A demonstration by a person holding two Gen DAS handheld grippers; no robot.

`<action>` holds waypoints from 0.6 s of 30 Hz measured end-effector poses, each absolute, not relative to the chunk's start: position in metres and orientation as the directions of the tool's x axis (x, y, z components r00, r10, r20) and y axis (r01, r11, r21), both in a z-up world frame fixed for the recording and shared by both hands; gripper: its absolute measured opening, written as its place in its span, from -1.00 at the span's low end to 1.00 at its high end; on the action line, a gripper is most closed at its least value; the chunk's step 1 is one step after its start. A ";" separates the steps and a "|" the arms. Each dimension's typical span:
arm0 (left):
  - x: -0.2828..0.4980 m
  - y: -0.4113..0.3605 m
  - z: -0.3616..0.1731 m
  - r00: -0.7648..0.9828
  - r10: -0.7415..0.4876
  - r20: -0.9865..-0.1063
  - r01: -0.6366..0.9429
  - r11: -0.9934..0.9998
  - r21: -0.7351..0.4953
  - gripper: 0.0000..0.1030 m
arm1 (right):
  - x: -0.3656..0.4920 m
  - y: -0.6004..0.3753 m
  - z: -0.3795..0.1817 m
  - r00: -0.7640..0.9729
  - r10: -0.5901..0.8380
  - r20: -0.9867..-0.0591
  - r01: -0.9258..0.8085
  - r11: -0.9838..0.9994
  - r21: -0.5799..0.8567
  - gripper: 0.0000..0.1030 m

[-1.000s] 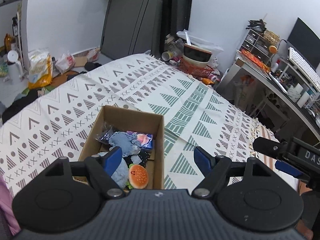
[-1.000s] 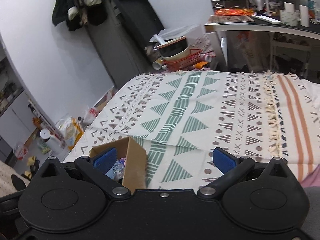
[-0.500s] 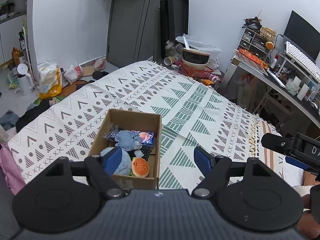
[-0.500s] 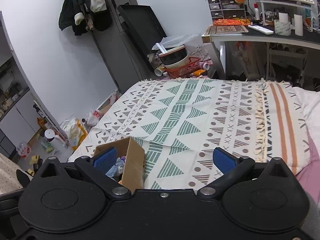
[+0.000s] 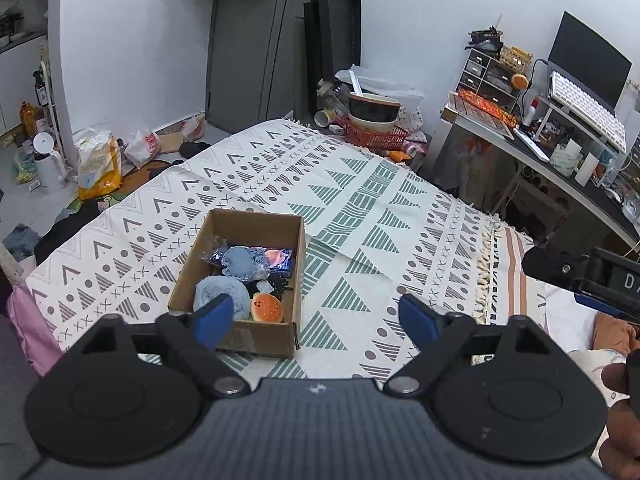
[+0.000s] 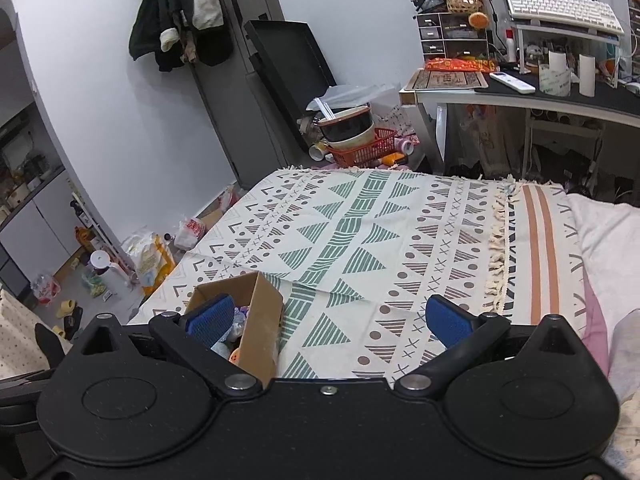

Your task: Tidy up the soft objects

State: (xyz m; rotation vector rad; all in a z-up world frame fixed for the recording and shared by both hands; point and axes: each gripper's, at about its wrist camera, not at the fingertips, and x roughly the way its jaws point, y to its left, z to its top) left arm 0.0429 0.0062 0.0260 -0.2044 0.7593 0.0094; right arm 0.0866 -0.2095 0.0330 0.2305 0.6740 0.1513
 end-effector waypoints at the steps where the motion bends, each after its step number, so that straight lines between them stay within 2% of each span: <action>1: 0.040 0.006 0.027 0.725 -0.064 -0.686 -0.086 0.979 -0.182 0.77 | 0.085 -0.210 0.035 0.771 0.215 -0.600 -0.071 0.964 0.255 1.00; 7: 0.026 0.004 0.030 0.716 -0.049 -0.696 -0.105 0.979 -0.176 0.92 | 0.071 -0.208 0.046 0.772 0.215 -0.598 -0.101 0.971 0.218 1.00; 18: -0.001 0.004 0.041 0.727 0.007 -0.687 -0.134 0.982 -0.133 0.98 | 0.054 -0.206 0.052 0.754 0.244 -0.610 -0.154 0.968 0.197 1.00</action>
